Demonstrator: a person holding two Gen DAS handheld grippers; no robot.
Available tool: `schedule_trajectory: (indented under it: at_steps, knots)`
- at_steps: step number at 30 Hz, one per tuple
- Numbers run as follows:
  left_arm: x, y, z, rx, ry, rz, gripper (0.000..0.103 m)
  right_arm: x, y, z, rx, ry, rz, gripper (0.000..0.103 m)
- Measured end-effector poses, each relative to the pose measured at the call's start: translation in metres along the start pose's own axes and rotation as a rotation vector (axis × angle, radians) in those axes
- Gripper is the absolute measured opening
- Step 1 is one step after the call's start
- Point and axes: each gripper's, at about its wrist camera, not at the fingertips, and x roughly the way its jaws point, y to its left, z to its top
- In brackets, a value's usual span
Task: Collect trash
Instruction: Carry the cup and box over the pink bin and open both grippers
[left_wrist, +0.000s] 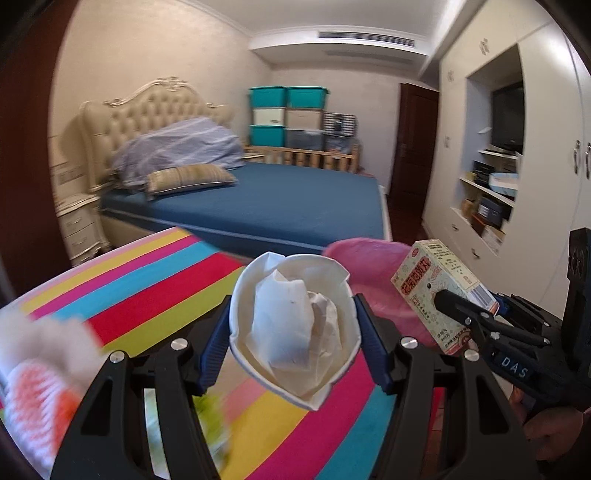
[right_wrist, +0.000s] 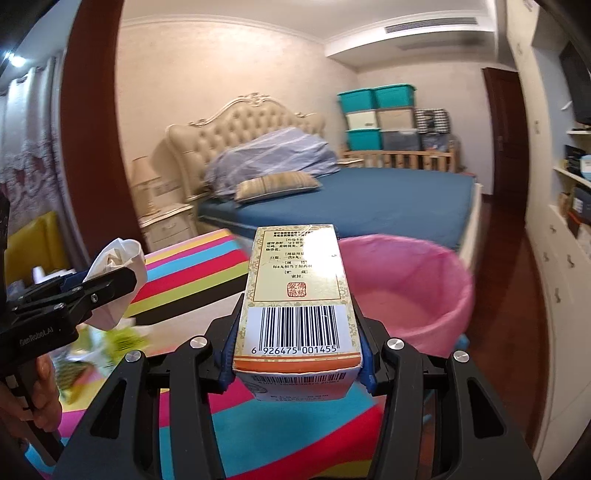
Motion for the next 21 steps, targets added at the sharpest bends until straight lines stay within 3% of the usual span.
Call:
schedule_trajectory:
  at_steps: [6,12,16,17,19,21]
  knots:
    - [0.07,-0.035,0.029,0.023,0.033,-0.12,0.062,0.019,-0.041,0.011,-0.002,-0.011,-0.055,0.048]
    - [0.124,-0.061,0.044,0.032,0.07,-0.178,0.063,0.043,-0.084,0.019,0.064,-0.008,-0.077,0.049]
    - [0.157,-0.074,0.053,0.049,0.083,-0.219,0.067,0.056,-0.103,0.024,0.081,-0.008,-0.069,0.05]
    - [0.165,-0.077,0.055,0.048,0.086,-0.224,0.072,0.061,-0.108,0.027,0.086,-0.011,-0.057,0.051]
    - [0.177,-0.078,0.058,0.038,0.095,-0.215,0.083,0.066,-0.117,0.029,0.094,-0.019,-0.064,0.068]
    - [0.185,-0.075,0.06,0.008,0.096,-0.199,0.084,0.065,-0.124,0.032,0.108,-0.035,-0.079,0.072]
